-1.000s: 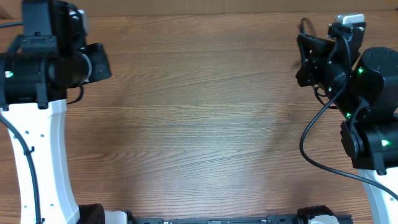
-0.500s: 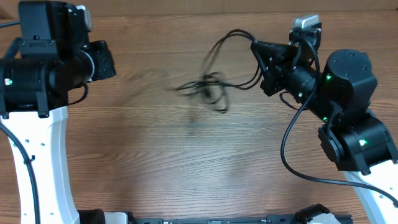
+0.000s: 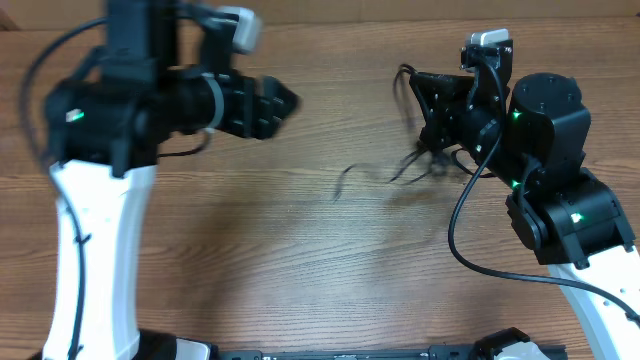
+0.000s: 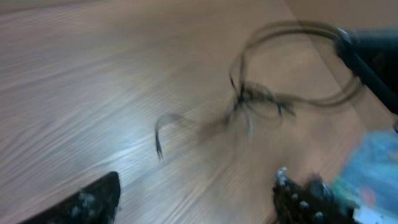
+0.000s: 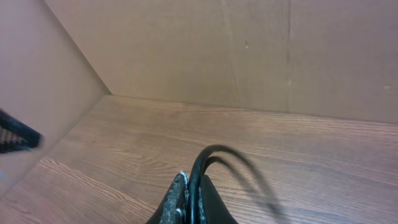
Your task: Untangle cables
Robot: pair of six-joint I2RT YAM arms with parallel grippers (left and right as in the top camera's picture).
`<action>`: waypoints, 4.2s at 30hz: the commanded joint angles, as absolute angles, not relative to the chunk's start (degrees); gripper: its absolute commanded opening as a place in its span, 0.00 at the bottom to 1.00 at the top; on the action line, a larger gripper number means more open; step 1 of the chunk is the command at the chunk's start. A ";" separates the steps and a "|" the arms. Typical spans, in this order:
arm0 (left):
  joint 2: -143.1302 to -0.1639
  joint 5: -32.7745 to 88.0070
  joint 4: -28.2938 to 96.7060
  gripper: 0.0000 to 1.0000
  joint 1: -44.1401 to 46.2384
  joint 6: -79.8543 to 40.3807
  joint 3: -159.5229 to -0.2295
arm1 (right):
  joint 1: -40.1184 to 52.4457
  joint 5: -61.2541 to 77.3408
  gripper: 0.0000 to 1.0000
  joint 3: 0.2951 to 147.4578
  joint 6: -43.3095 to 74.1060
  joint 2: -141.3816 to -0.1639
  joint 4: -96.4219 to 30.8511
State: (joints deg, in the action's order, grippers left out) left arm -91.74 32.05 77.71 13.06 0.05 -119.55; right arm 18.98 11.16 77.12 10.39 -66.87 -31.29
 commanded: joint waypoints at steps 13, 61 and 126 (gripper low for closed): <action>-102.02 38.06 72.07 0.53 24.51 40.75 -120.11 | 18.15 10.74 0.04 78.52 7.64 -66.24 -27.18; -103.63 43.09 72.69 0.04 28.38 50.52 -120.25 | 16.08 32.62 0.04 86.76 19.77 -66.15 -16.80; -93.58 33.91 77.76 0.11 21.39 26.52 -120.51 | 15.99 11.16 0.72 74.35 48.95 -102.15 -66.74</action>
